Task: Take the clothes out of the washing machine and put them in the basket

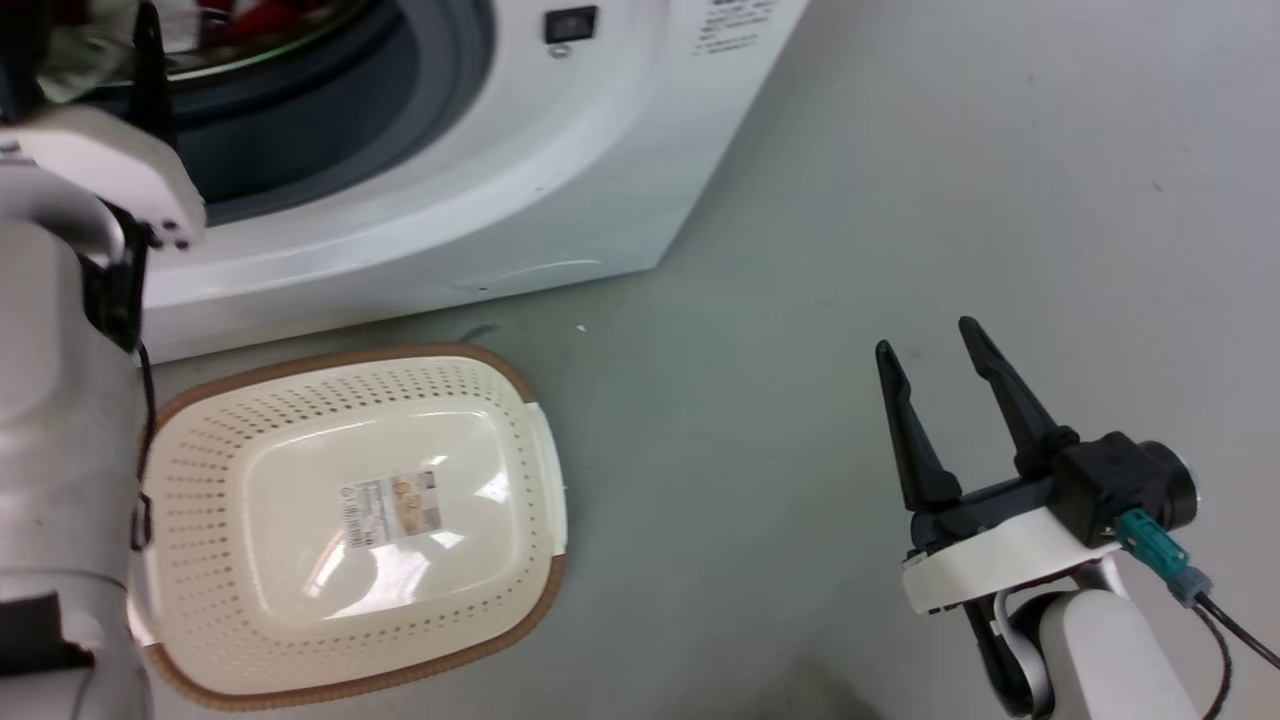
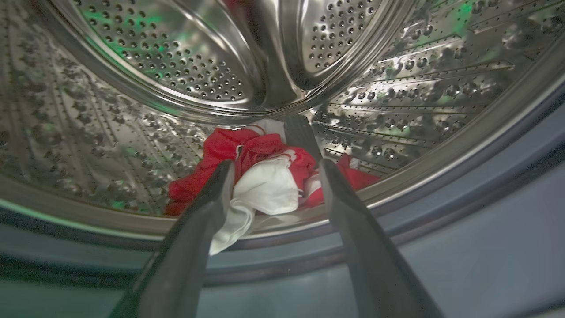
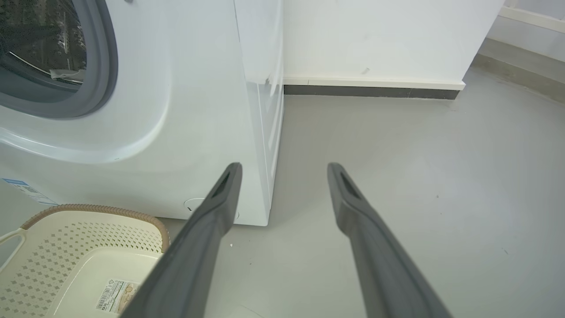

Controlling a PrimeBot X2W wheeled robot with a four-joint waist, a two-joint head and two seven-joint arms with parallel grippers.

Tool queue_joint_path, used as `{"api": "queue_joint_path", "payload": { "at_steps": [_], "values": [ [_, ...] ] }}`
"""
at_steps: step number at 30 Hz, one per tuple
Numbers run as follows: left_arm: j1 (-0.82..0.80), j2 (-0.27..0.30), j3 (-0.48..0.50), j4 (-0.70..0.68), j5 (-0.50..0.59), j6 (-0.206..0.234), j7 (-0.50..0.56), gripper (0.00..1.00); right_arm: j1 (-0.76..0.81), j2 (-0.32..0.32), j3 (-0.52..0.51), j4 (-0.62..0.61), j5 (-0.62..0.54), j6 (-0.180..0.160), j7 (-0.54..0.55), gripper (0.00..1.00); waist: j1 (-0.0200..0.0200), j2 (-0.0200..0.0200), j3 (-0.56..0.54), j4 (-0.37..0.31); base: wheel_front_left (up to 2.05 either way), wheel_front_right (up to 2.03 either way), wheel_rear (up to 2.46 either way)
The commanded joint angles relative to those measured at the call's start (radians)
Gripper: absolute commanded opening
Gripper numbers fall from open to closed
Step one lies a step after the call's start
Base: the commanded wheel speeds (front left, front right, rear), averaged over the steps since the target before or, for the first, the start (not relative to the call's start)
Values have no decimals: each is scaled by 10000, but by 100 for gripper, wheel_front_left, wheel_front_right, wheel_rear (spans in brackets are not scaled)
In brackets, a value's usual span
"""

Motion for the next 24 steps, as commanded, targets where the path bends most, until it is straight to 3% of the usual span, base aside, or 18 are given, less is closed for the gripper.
{"api": "queue_joint_path", "payload": {
  "at_steps": [1,12,24],
  "values": [
    [-294,99,-73,141,59,-13,128,100,-180,36,77,74,87,-7,-81,100,-2,0,367,-404,0,0,0],
    [-3153,1317,-954,1501,363,-94,2311,100,-633,35,753,476,687,-7,-334,100,-2,0,1235,-1205,0,0,0],
    [-4606,2453,-2365,2158,141,-106,5109,100,-907,33,1287,221,1180,-7,-341,100,-2,0,2250,-1695,0,0,0]
  ]
}}
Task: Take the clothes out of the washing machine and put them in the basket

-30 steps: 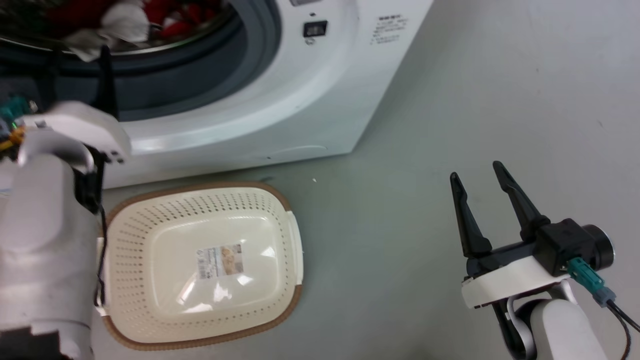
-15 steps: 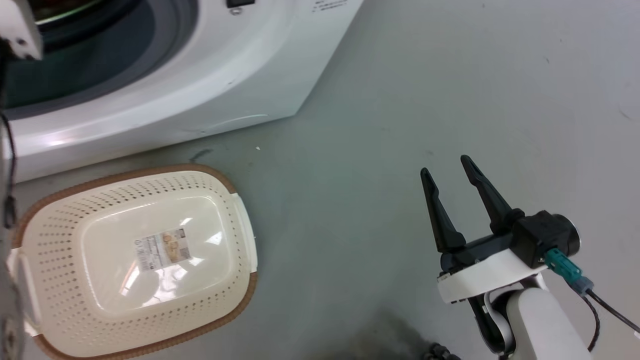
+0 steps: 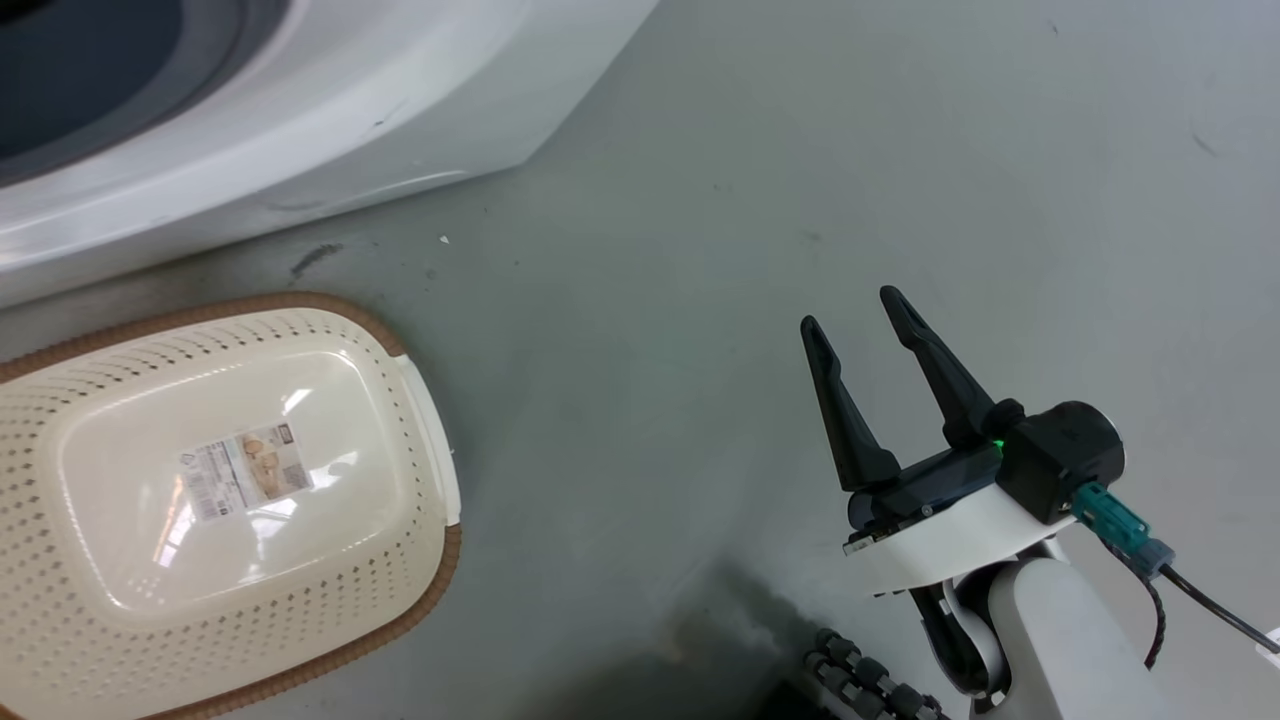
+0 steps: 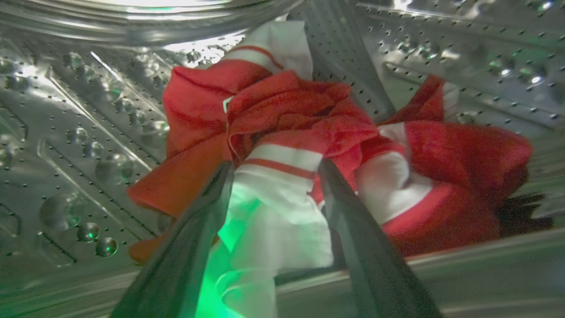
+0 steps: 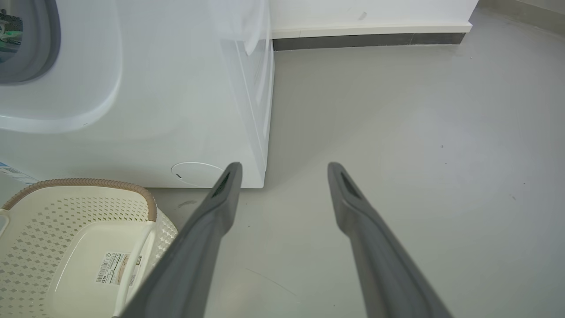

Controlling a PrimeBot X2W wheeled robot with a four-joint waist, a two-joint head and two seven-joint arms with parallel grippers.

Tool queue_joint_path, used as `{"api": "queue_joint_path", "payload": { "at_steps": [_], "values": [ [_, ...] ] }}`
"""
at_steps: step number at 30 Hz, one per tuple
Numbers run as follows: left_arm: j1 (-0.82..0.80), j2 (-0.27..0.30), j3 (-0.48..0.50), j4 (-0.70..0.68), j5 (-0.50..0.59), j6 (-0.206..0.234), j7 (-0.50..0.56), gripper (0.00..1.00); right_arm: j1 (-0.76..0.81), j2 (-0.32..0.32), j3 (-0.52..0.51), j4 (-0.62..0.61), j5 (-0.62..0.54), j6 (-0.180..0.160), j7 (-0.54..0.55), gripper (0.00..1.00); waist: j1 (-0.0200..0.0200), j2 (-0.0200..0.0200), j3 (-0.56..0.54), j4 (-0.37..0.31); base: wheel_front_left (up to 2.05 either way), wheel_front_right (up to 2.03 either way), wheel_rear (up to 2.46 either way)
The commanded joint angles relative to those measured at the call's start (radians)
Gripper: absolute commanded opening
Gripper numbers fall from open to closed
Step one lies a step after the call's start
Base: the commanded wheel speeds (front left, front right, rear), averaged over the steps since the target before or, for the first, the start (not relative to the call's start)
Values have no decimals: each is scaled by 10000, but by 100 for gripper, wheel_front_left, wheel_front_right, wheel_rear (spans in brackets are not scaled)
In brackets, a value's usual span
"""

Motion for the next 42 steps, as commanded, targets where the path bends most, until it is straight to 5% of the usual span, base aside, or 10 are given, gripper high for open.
{"api": "queue_joint_path", "payload": {
  "at_steps": [1,5,6,8,16,26,35,42],
  "values": [
    [-127,101,-162,1,12,9,251,100,-138,31,59,-63,78,-7,-20,100,-1,0,236,-146,0,0,0],
    [-343,378,-430,35,-186,8,1177,100,-223,31,158,-41,241,-7,-21,100,-1,0,412,-242,0,0,0],
    [-317,378,-450,78,-255,8,1415,58,-241,33,173,-30,267,-7,-21,100,-1,0,430,-254,0,0,0],
    [-363,461,-474,-50,-303,7,1601,0,-286,33,207,-15,308,-7,-22,100,-1,0,473,-280,0,0,0],
    [-57,534,-381,-942,-396,493,677,0,-362,31,202,53,411,-7,-22,100,-1,0,403,-270,0,0,0],
    [1485,-147,266,-1551,-1277,1151,-2574,0,-192,30,-257,522,108,-7,-21,100,-1,0,-918,177,0,0,0],
    [3322,-924,659,-982,-2012,1089,-5216,0,401,24,-834,1231,-285,-7,-22,100,-1,0,-2756,659,0,0,0],
    [4646,-1546,957,-978,-2475,1043,-5867,0,881,24,-1289,1465,-622,-7,182,100,-1,0,-3994,1076,0,0,0]
  ]
}}
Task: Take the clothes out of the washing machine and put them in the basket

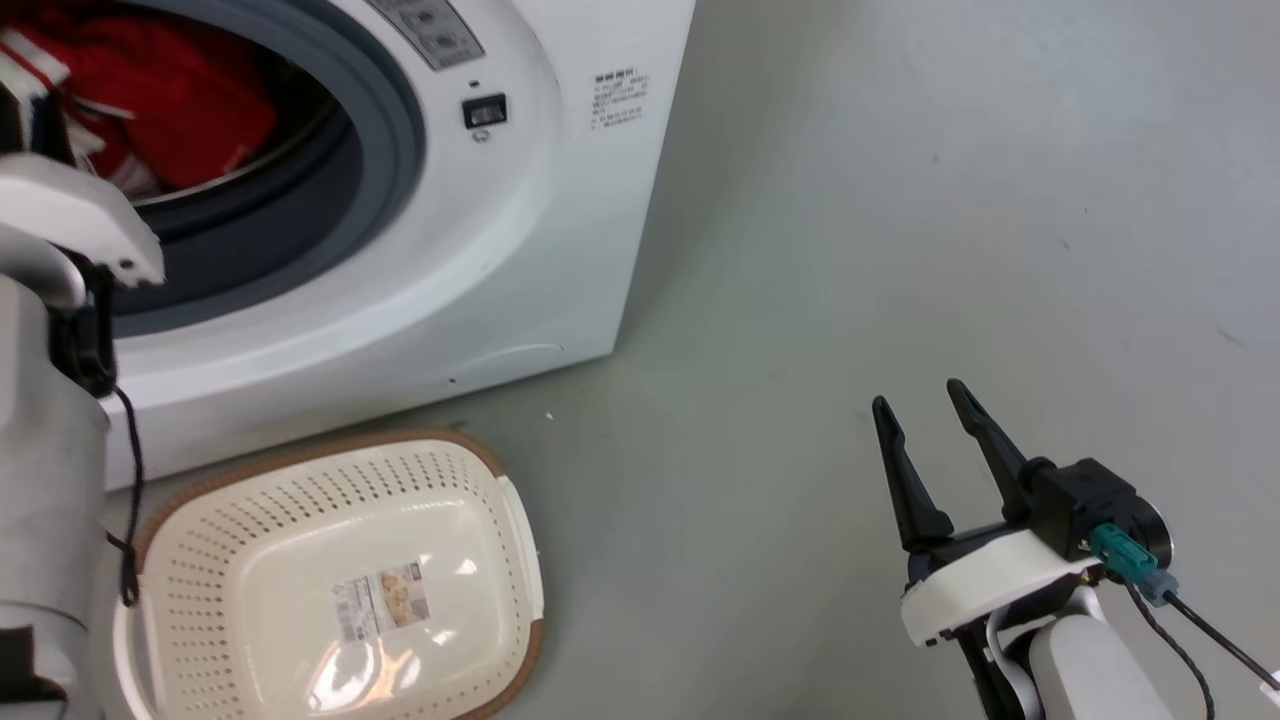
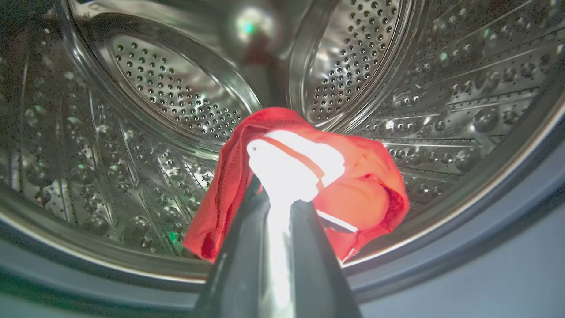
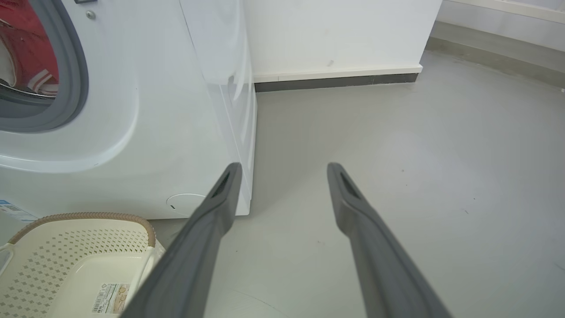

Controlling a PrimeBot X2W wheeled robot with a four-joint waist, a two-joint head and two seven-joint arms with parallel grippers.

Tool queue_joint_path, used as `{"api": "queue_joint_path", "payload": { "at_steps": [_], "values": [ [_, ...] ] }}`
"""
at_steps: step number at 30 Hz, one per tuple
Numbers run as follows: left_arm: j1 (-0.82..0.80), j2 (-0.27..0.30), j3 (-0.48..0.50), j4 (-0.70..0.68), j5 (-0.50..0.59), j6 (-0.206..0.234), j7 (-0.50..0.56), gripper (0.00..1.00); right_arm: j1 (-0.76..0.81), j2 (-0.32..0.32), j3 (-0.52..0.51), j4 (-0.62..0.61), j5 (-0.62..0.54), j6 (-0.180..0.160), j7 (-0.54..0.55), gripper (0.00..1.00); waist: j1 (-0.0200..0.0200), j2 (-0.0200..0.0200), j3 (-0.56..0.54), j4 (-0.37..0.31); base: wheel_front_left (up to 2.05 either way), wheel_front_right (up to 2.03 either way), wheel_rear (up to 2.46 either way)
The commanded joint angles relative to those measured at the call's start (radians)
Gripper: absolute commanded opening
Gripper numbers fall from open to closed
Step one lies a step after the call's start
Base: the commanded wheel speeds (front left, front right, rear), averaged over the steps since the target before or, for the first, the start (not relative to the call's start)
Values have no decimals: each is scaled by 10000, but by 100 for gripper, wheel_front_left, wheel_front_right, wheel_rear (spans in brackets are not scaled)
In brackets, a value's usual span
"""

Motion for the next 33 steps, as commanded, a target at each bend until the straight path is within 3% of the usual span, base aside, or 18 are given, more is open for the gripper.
{"api": "queue_joint_path", "payload": {
  "at_steps": [1,13,24,33],
  "values": [
    [242,-77,71,-79,-61,-24,-52,0,159,13,-49,5,-66,-10,54,100,2,0,-609,348,0,0,0],
    [3039,-977,848,-3110,112,-23,-86,0,843,13,-390,-524,-385,-10,645,100,2,0,-2049,1144,0,0,0],
    [6298,-2071,851,-5803,410,173,-67,0,1543,16,-787,-1020,-575,-9,1175,100,2,0,-2792,1963,0,0,0],
    [8552,-2756,339,-6172,211,168,59,0,1605,14,-692,-1492,-787,-10,1475,100,2,0,-2497,2405,0,0,0]
  ]
}}
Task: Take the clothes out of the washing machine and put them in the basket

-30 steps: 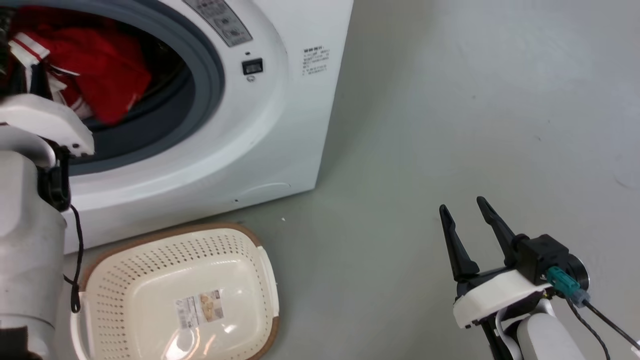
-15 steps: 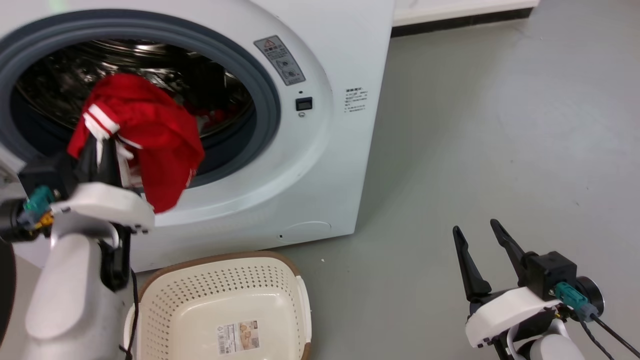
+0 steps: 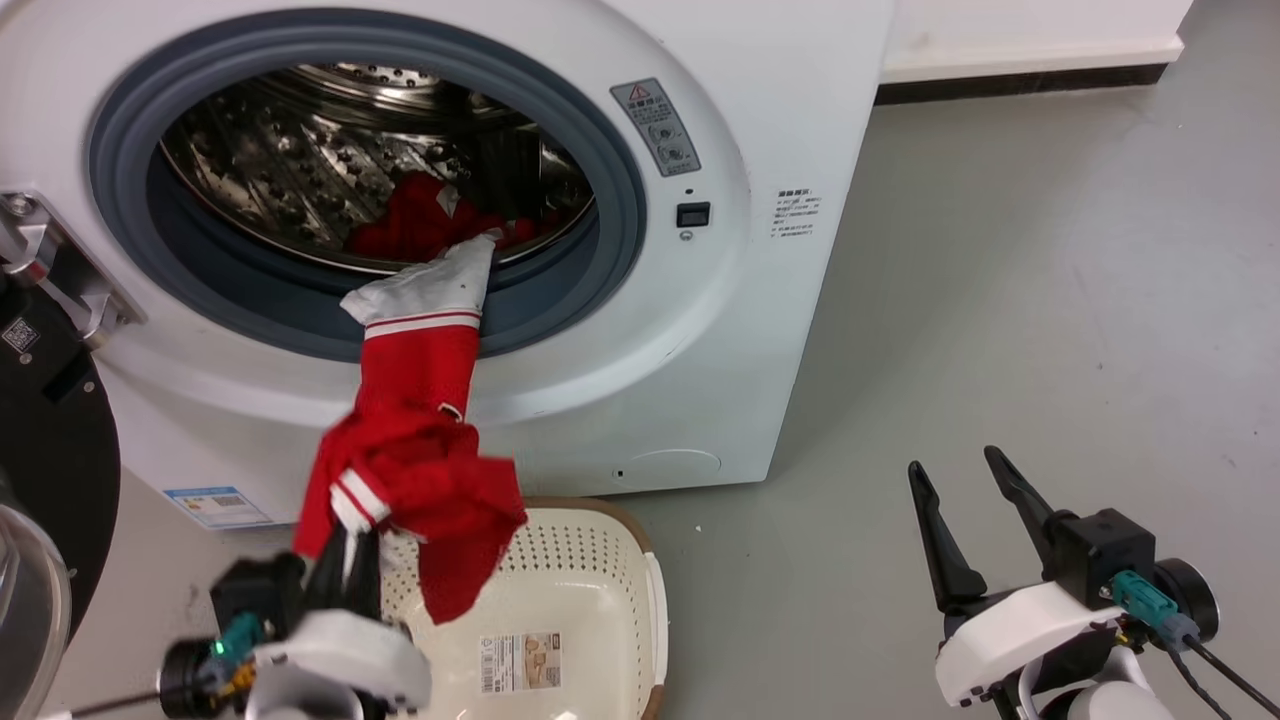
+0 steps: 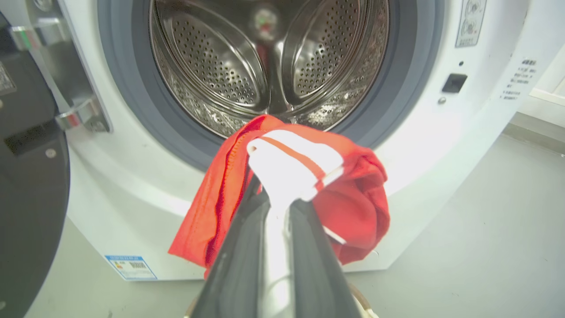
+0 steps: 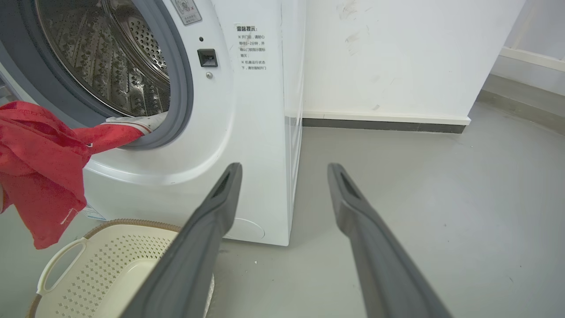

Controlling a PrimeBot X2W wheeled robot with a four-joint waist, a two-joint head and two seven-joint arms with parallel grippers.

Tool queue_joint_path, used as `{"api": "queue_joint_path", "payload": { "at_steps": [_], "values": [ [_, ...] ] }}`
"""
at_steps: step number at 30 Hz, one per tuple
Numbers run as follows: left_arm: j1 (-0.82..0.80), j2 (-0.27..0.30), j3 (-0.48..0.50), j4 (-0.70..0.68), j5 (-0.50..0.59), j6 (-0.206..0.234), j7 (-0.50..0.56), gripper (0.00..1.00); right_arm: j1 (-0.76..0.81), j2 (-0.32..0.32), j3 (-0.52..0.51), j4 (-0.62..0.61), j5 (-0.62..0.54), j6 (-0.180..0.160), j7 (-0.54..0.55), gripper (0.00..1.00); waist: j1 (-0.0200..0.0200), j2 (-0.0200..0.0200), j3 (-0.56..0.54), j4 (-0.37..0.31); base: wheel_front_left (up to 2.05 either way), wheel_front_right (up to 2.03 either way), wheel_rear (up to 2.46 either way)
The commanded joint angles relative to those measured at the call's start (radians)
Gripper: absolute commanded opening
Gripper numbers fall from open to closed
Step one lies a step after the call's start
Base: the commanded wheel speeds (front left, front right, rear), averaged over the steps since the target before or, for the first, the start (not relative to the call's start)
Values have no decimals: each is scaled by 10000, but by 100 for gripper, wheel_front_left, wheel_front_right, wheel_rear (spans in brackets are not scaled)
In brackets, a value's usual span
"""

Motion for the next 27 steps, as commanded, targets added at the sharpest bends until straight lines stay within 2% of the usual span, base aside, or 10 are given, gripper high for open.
{"api": "queue_joint_path", "payload": {
  "at_steps": [1,6,10,18,27],
  "values": [
    [264,-42,2,55,-55,54,-1,0,61,16,36,-99,-64,-9,33,100,1,-1,138,56,0,0,0],
    [1101,-336,-204,705,-248,-37,60,0,-110,16,160,-209,-83,-9,152,100,1,-1,592,19,0,0,0],
    [1008,-480,-222,1302,-401,-127,-4,0,-299,16,116,-306,-54,-9,149,100,1,-1,1144,22,0,0,0],
    [91,-427,-83,2939,-649,-381,-63,0,-961,16,438,-463,-17,-9,52,100,1,-1,2551,-420,0,0,0],
    [-2233,43,486,4473,-555,-605,-135,0,-1787,17,597,-628,144,-10,-298,100,1,-1,4684,-915,0,0,0]
  ]
}}
